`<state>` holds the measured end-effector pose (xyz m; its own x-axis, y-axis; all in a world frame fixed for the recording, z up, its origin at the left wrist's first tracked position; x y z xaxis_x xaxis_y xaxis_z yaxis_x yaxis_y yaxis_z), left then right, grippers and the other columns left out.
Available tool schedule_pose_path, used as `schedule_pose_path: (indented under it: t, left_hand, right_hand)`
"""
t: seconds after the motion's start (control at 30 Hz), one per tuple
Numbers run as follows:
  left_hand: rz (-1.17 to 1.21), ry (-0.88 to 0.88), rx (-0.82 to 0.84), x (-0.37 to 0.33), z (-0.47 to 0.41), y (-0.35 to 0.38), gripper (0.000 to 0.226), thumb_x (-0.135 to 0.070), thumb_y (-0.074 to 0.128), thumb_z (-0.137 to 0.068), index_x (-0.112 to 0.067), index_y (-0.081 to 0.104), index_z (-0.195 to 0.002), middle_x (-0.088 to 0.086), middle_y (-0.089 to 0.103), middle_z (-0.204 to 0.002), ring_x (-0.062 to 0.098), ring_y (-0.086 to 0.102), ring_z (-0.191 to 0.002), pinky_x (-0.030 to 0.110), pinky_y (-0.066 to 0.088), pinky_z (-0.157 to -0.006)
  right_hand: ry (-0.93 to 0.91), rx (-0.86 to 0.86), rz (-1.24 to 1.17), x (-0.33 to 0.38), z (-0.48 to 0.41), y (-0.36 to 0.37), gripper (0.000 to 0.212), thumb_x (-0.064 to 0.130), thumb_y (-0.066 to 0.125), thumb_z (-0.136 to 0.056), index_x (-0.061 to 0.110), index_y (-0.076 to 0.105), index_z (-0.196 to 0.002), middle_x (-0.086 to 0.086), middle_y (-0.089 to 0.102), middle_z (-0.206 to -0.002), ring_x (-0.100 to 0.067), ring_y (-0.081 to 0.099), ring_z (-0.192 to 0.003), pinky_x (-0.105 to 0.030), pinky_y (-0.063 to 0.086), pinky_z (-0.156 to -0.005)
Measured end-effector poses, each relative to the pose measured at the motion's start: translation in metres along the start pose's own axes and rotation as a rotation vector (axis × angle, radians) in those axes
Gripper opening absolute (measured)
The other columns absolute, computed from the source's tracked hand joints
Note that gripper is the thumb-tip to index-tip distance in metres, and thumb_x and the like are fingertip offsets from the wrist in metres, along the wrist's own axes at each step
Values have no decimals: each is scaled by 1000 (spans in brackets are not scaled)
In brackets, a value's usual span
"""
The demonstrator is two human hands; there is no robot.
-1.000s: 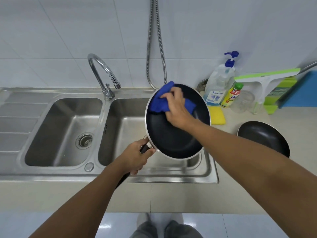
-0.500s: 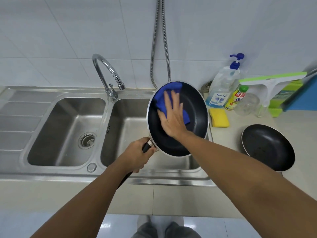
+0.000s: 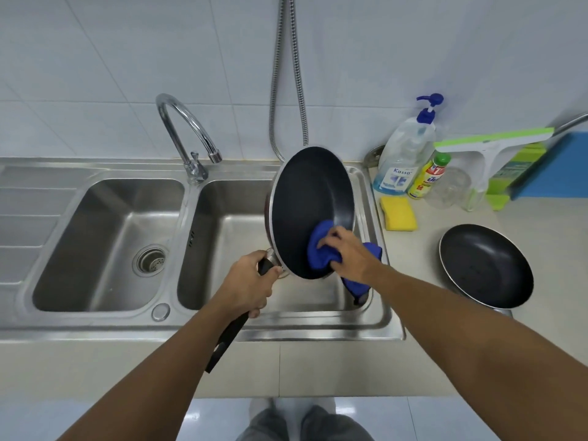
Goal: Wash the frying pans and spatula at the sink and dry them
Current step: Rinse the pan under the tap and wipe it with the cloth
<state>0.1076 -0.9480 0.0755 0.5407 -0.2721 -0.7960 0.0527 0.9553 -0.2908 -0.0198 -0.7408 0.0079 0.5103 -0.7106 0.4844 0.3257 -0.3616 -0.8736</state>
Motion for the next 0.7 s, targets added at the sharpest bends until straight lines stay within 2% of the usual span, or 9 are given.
schedule_pose_path:
  t: [0.07,0.13,0.2,0.3,0.37,0.5,0.57,0.63,0.7]
  left_hand:
    - [-26,17,20,-7,2,-1,10,-26,59,-104,-24,61,-113,9,49,-65,14,38,-43,25,37,-39]
    - [-67,30,36,-16,3,-4,11,-27,60,-104,-24,60,-114,10,50,-68,14,38,-43,25,37,-39]
    - [-82,40,53,-22,4,-5,10,-26,61,-103,-22,59,-113,13,50,-71,17,37,-44,25,37,-40]
    - [-100,61,55,-27,4,-2,9,-25,60,-103,-19,59,-109,14,49,-71,18,35,-44,26,36,-40]
    - [-109,75,56,-28,2,5,8,-24,59,-103,-17,58,-105,13,48,-69,19,34,-43,25,36,-40]
    - [-49,100,1,-32,-2,13,7,-24,58,-103,-17,58,-102,12,48,-67,17,35,-40,24,33,-39]
    - [-2,113,-48,-33,-5,8,7,-25,59,-103,-18,57,-102,11,50,-68,15,38,-38,24,34,-38]
    - [15,117,-74,-33,-6,3,6,-25,59,-104,-20,57,-106,8,52,-68,14,40,-38,24,36,-39]
    - [-4,126,-80,-31,-7,0,5,-26,58,-104,-21,56,-106,8,50,-66,14,39,-38,24,35,-40]
  right_hand:
    - [111,-107,79,-17,-12,-20,52,0,67,-66,17,60,-115,-11,47,-121,-37,54,-102,-48,51,-84]
    - [230,-280,128,-23,-25,-51,59,-6,61,-63,16,56,-118,-14,46,-124,-40,53,-104,-49,50,-80]
    - [259,-461,83,-17,-36,-84,67,-10,54,-63,15,54,-124,-14,46,-127,-38,52,-110,-50,49,-83]
    - [151,-602,-128,10,-54,-118,70,-8,47,-67,11,50,-135,-14,43,-133,-32,47,-122,-48,44,-101]
    - [24,-610,-230,46,-64,-127,67,-5,49,-72,6,48,-138,-17,43,-136,-29,45,-128,-41,38,-112]
    - [-231,-417,-321,118,-58,-101,60,-6,62,-77,-1,51,-136,-15,50,-135,-21,48,-127,-32,38,-112]
    - [-324,-318,-337,130,-43,-80,56,-4,63,-82,0,53,-138,-14,52,-136,-21,51,-129,-37,42,-112]
    - [-388,-290,-322,130,-36,-69,54,1,63,-86,0,54,-140,-14,51,-141,-24,50,-133,-43,41,-112]
    - [-394,-285,-242,130,-44,-70,57,8,58,-89,4,48,-146,-12,39,-155,-26,40,-142,-47,37,-115]
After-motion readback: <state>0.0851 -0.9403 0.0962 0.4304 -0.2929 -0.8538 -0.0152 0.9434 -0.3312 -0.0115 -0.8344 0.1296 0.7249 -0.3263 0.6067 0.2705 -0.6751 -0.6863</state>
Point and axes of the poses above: each hand's wrist, its own z-axis away from the middle knuckle, its own y-axis out of the palm, x = y × z, the point moved 7 cm from there along -z, towards the middle knuckle
